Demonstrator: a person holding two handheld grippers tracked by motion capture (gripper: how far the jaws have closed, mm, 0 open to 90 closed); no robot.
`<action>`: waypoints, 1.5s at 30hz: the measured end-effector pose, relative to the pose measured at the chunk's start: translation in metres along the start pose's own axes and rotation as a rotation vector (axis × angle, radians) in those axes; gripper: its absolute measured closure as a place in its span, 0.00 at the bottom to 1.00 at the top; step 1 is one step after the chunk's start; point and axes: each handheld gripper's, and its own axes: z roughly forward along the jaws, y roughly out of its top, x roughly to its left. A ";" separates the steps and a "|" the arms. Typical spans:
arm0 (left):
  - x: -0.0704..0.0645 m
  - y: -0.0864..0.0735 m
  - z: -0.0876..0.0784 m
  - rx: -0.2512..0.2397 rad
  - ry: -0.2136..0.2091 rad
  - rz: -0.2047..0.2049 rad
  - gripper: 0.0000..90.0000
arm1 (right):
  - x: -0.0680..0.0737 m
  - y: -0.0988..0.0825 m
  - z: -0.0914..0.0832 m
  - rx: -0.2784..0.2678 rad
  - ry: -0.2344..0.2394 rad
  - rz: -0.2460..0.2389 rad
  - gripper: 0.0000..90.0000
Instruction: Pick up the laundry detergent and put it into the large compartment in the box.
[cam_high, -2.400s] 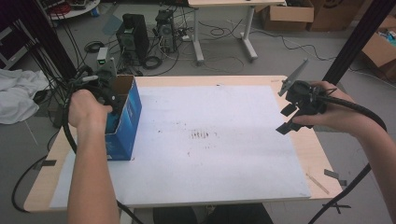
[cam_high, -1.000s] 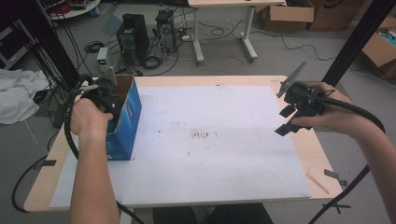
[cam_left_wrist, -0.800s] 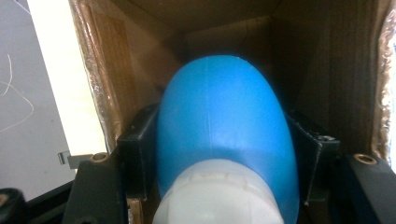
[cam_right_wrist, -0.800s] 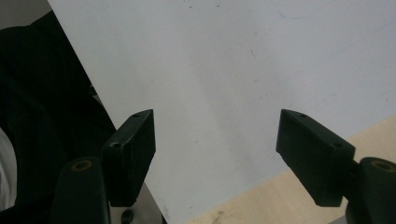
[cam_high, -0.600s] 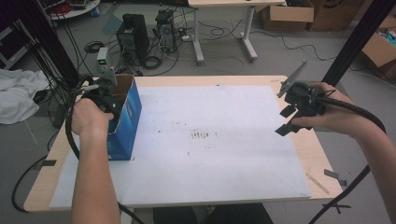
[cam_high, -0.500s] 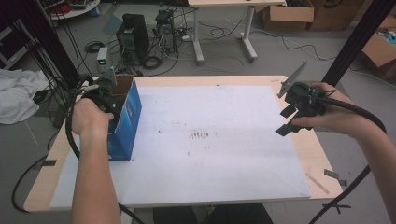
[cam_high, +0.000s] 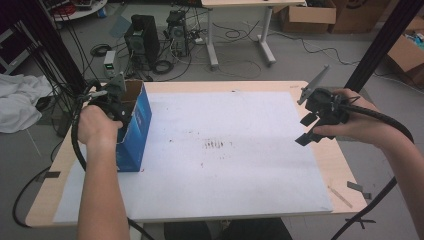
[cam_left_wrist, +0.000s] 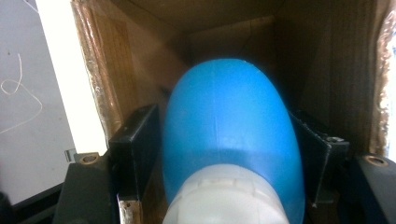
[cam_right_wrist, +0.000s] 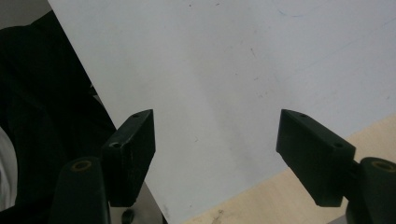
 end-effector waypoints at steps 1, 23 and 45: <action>0.000 0.000 0.000 0.001 -0.001 0.003 0.36 | 0.000 0.000 0.000 -0.002 0.001 -0.002 0.32; 0.001 -0.003 -0.034 -0.058 0.022 0.044 0.19 | -0.002 0.000 -0.002 -0.007 0.004 0.002 0.32; -0.065 0.022 -0.073 -0.173 -0.027 0.211 0.17 | -0.003 0.004 -0.006 -0.008 0.007 0.000 0.32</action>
